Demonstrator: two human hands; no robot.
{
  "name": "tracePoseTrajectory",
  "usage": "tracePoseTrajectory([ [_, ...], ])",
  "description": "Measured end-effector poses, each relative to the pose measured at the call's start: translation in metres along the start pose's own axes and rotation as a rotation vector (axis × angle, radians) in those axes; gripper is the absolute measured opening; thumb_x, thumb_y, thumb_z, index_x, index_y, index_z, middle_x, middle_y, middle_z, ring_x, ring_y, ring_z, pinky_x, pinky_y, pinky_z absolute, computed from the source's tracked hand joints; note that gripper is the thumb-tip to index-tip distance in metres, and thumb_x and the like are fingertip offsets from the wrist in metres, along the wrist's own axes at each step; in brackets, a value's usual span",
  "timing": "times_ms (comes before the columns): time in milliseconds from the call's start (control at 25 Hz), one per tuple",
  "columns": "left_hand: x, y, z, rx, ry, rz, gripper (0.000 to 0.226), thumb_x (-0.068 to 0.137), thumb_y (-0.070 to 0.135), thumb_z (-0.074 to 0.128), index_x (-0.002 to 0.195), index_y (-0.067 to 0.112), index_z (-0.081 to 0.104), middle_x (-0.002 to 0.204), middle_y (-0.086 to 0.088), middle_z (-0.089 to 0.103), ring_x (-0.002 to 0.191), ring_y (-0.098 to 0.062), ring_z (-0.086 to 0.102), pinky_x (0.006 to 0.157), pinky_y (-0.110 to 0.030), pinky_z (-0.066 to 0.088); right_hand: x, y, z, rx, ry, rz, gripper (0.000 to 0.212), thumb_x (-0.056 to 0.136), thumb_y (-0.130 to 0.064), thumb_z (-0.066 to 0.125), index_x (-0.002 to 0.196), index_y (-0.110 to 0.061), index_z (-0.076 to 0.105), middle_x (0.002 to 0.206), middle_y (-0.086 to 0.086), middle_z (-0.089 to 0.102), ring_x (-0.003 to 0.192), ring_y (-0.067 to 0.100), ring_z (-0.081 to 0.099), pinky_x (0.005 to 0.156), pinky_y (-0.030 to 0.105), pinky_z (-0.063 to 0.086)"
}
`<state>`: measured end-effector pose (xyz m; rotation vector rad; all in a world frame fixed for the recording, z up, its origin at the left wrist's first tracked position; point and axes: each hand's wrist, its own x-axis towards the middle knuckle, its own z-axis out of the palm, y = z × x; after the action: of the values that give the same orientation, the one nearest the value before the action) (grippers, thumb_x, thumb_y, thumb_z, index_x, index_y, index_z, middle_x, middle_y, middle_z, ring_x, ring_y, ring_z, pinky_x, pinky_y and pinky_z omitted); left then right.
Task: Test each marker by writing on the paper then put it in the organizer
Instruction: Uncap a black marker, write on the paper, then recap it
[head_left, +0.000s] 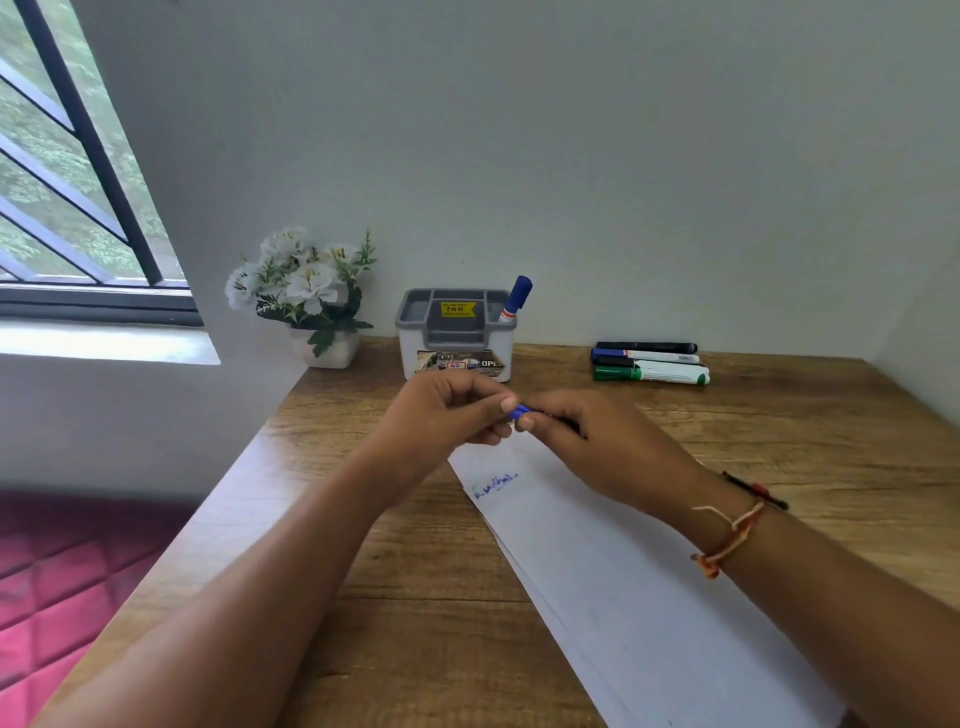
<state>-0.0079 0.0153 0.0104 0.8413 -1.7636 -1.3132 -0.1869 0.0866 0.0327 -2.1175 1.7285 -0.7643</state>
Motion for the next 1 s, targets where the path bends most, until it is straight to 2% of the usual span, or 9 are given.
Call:
tracePoseTrajectory([
  [160,-0.001,0.004,-0.002,-0.014,0.03,-0.007,0.016,0.094,0.018,0.064,0.099,0.009,0.075,0.089,-0.012,0.076,0.079,-0.016,0.07,0.075,-0.024,0.059,-0.002,0.0,-0.001,0.069,-0.02,0.057,0.018,0.105,-0.037,0.045,0.098,-0.037,0.061,0.067,-0.012,0.057,0.062,-0.005,0.052,0.055,0.013,0.034],
  [280,0.002,0.004,-0.007,-0.073,0.104,-0.037,0.017,0.1,0.017,0.054,0.104,0.008,0.068,0.098,-0.008,0.077,0.088,-0.018,0.073,0.079,-0.027,0.059,-0.005,0.002,-0.01,0.249,-0.072,0.234,0.018,0.105,-0.028,0.042,0.121,-0.034,0.049,0.086,-0.006,0.07,0.075,0.006,0.058,0.066,0.027,0.048],
  [400,0.006,0.003,-0.011,-0.266,0.194,-0.108,0.024,0.105,0.018,0.045,0.114,0.003,0.06,0.105,-0.015,0.074,0.095,-0.024,0.074,0.079,-0.029,0.06,-0.009,0.009,-0.021,0.422,-0.079,0.332,0.021,0.105,-0.016,0.044,0.119,-0.031,0.051,0.096,-0.002,0.077,0.083,0.011,0.066,0.07,0.028,0.054],
  [520,0.007,0.005,-0.011,-0.504,0.249,-0.209,0.027,0.106,0.022,0.043,0.106,0.006,0.064,0.087,-0.012,0.068,0.076,-0.017,0.068,0.069,-0.029,0.06,-0.01,0.016,-0.021,0.894,-0.027,0.438,0.024,0.106,-0.009,0.044,0.111,-0.015,0.067,0.102,0.01,0.079,0.087,0.017,0.075,0.072,0.03,0.061],
  [600,0.006,0.005,-0.01,-0.648,0.243,-0.277,0.027,0.105,0.024,0.045,0.101,0.006,0.065,0.077,-0.008,0.061,0.068,-0.014,0.062,0.064,-0.029,0.059,-0.009,0.018,-0.018,1.228,-0.006,0.504,0.029,0.104,-0.004,0.042,0.111,-0.005,0.07,0.099,0.019,0.078,0.083,0.02,0.078,0.069,0.028,0.064],
  [680,0.006,0.006,-0.01,-0.719,0.233,-0.323,0.027,0.105,0.026,0.046,0.101,0.006,0.062,0.076,-0.008,0.059,0.066,-0.015,0.061,0.061,-0.028,0.058,-0.009,0.018,-0.013,1.358,0.006,0.524,0.027,0.102,-0.004,0.045,0.111,-0.003,0.07,0.094,0.02,0.079,0.079,0.019,0.079,0.064,0.027,0.064],
  [800,0.006,0.009,-0.008,-0.764,0.198,-0.341,0.032,0.106,0.026,0.043,0.111,0.0,0.06,0.086,-0.015,0.069,0.074,-0.021,0.072,0.06,-0.027,0.061,-0.01,0.011,-0.002,1.184,0.023,0.491,0.017,0.102,-0.018,0.054,0.105,-0.01,0.069,0.092,0.017,0.079,0.08,0.02,0.078,0.07,0.03,0.064],
  [920,0.004,0.013,-0.007,-0.713,0.174,-0.348,0.026,0.106,0.021,0.043,0.112,0.001,0.059,0.085,-0.018,0.071,0.072,-0.021,0.074,0.06,-0.027,0.062,-0.009,0.009,0.012,0.744,0.036,0.45,0.044,0.096,-0.053,0.048,0.101,-0.018,0.073,0.093,0.01,0.079,0.084,0.018,0.078,0.072,0.028,0.061],
  [1000,0.003,0.013,-0.007,-0.629,0.153,-0.347,0.021,0.105,0.02,0.045,0.106,0.005,0.059,0.081,-0.014,0.067,0.07,-0.019,0.072,0.06,-0.027,0.062,-0.008,0.009,0.02,0.634,0.057,0.46,0.055,0.088,-0.063,0.047,0.099,-0.019,0.077,0.089,0.007,0.079,0.083,0.015,0.077,0.074,0.027,0.062],
])
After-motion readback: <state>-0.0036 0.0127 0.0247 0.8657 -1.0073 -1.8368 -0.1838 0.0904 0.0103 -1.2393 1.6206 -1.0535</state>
